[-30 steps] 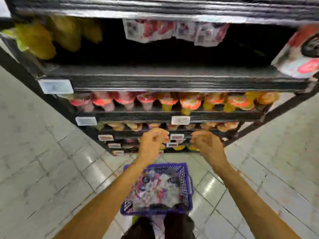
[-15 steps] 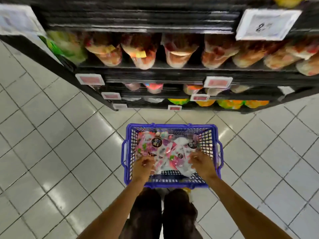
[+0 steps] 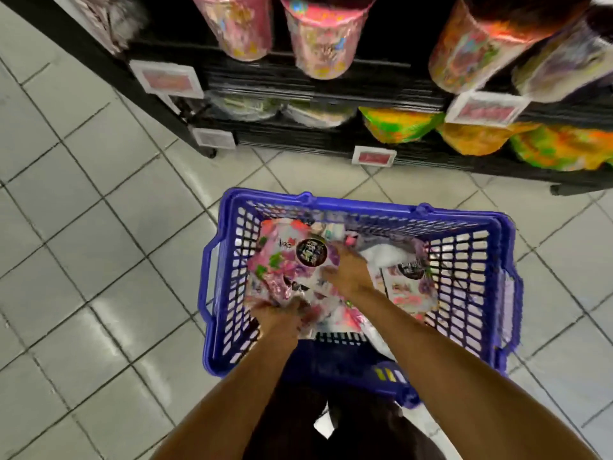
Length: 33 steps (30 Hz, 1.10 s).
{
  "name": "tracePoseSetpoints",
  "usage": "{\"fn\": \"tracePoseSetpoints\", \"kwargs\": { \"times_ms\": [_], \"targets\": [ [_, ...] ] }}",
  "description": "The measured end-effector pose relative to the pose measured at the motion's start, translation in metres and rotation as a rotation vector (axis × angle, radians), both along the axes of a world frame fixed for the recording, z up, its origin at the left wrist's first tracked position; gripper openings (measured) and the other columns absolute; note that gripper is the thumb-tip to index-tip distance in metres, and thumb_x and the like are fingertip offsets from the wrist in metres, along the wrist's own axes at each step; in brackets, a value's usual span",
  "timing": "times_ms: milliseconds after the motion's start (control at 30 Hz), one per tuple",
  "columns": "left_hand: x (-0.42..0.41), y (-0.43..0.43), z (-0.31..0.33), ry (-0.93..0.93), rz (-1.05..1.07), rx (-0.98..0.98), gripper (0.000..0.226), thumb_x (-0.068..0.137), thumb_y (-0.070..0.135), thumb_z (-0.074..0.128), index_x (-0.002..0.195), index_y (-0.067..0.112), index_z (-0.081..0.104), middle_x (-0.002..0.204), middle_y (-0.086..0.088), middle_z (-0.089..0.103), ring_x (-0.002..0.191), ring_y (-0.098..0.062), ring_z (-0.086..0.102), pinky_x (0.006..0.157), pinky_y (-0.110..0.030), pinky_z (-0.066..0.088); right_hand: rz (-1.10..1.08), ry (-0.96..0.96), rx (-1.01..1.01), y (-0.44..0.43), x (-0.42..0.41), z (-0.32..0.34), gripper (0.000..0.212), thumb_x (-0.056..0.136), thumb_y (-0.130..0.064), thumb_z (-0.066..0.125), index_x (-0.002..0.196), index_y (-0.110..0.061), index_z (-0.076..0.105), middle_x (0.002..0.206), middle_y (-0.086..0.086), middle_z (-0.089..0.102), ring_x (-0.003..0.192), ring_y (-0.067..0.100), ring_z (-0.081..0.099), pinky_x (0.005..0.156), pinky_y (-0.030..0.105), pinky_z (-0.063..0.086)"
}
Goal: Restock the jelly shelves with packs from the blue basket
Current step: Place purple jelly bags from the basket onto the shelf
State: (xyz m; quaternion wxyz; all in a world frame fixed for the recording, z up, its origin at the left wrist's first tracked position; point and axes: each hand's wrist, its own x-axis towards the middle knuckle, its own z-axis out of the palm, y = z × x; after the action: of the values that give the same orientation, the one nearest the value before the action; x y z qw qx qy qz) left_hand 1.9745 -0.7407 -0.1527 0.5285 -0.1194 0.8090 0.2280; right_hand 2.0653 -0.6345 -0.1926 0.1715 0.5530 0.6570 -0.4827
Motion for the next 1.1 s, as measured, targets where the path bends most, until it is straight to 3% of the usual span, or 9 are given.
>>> {"fn": "tracePoseSetpoints", "kwargs": {
  "times_ms": [67,200,333,433,567,700,900,1000,1100],
  "targets": [
    [-0.004,-0.004,-0.008,0.011,0.097,-0.015,0.035,0.096,-0.001,0.054,0.064,0.010,0.043,0.037,0.010,0.054,0.024,0.003,0.046,0.025,-0.011,0.030,0.202,-0.109,0.059,-0.001,-0.002,-0.010,0.090,0.084,-0.047,0.070,0.152,-0.011,0.024,0.159,0.012,0.027,0.146,0.029,0.025,0.117,0.034,0.024],
    [-0.007,-0.010,-0.001,-0.035,0.144,-0.073,0.022,0.078,0.010,0.080,0.070,0.009,0.059,0.054,0.000,0.064,0.043,-0.012,0.058,0.037,-0.017,0.044,0.216,-0.145,0.046,-0.004,0.007,-0.003,0.101,0.062,-0.062,0.081,0.145,-0.024,0.038,0.141,0.007,0.051,0.133,0.028,0.044,0.108,0.033,0.034],
    [-0.008,-0.014,0.035,-0.199,0.097,0.031,0.007,0.082,0.005,0.072,0.077,0.004,0.068,0.080,-0.016,0.072,0.071,-0.027,0.065,0.078,-0.038,0.054,-0.222,0.006,-0.229,-0.010,0.030,0.033,0.098,0.058,-0.042,0.092,0.140,-0.016,0.045,0.128,0.001,0.062,0.123,0.023,0.056,0.102,0.032,0.046],
    [-0.013,-0.018,0.086,-0.272,0.151,0.107,0.007,0.087,0.006,0.066,0.081,0.007,0.068,0.080,-0.015,0.074,0.074,-0.032,0.068,0.087,-0.052,0.054,-0.505,0.195,-0.285,-0.018,0.051,0.081,0.081,0.063,-0.014,0.092,0.129,-0.009,0.046,0.109,-0.005,0.065,0.114,0.018,0.061,0.102,0.033,0.048],
    [-0.017,-0.009,0.178,-0.289,0.114,0.220,0.012,0.097,0.010,0.051,0.097,0.004,0.062,0.093,-0.019,0.071,0.077,-0.033,0.069,0.077,-0.049,0.057,-0.607,0.330,-0.205,-0.019,0.073,0.184,0.078,0.060,-0.033,0.092,0.123,-0.023,0.047,0.104,-0.012,0.062,0.090,-0.003,0.063,0.062,0.005,0.049],
    [-0.020,0.018,0.292,-0.238,0.025,0.294,0.023,0.097,0.014,0.046,0.105,0.004,0.065,0.087,-0.016,0.068,0.074,-0.029,0.069,0.071,-0.044,0.059,-0.650,0.401,-0.115,-0.011,0.085,0.302,0.081,0.061,-0.033,0.092,0.124,-0.028,0.041,0.104,-0.017,0.058,0.077,-0.018,0.061,0.059,0.001,0.046],
    [-0.029,0.056,0.466,-0.153,-0.053,0.454,0.075,0.070,0.056,0.069,0.129,0.011,0.055,0.124,-0.014,0.062,0.113,-0.033,0.061,0.102,-0.050,0.046,-1.054,0.659,-0.268,0.006,0.087,0.477,0.021,0.089,-0.021,0.066,0.107,-0.010,0.062,0.087,0.009,0.067,0.082,0.028,0.060,0.074,0.031,0.054],
    [-0.041,0.066,0.535,-0.041,-0.198,0.612,0.049,0.065,0.034,0.090,0.099,0.028,0.056,0.083,0.018,0.073,0.078,0.001,0.070,0.069,-0.020,0.056,-1.049,0.883,-0.245,0.019,0.087,0.557,0.036,0.079,-0.021,0.067,0.114,-0.011,0.060,0.078,0.014,0.063,0.066,0.020,0.060,0.060,0.028,0.051],
    [-0.049,0.082,0.602,0.004,-0.298,0.702,0.068,0.052,0.028,0.094,0.110,0.019,0.060,0.106,-0.001,0.073,0.099,-0.022,0.070,0.083,-0.040,0.059,-0.904,1.035,-0.120,0.030,0.090,0.628,0.051,0.080,-0.020,0.069,0.130,-0.022,0.057,0.096,0.000,0.073,0.079,0.010,0.070,0.070,0.029,0.056]
  ]
}}
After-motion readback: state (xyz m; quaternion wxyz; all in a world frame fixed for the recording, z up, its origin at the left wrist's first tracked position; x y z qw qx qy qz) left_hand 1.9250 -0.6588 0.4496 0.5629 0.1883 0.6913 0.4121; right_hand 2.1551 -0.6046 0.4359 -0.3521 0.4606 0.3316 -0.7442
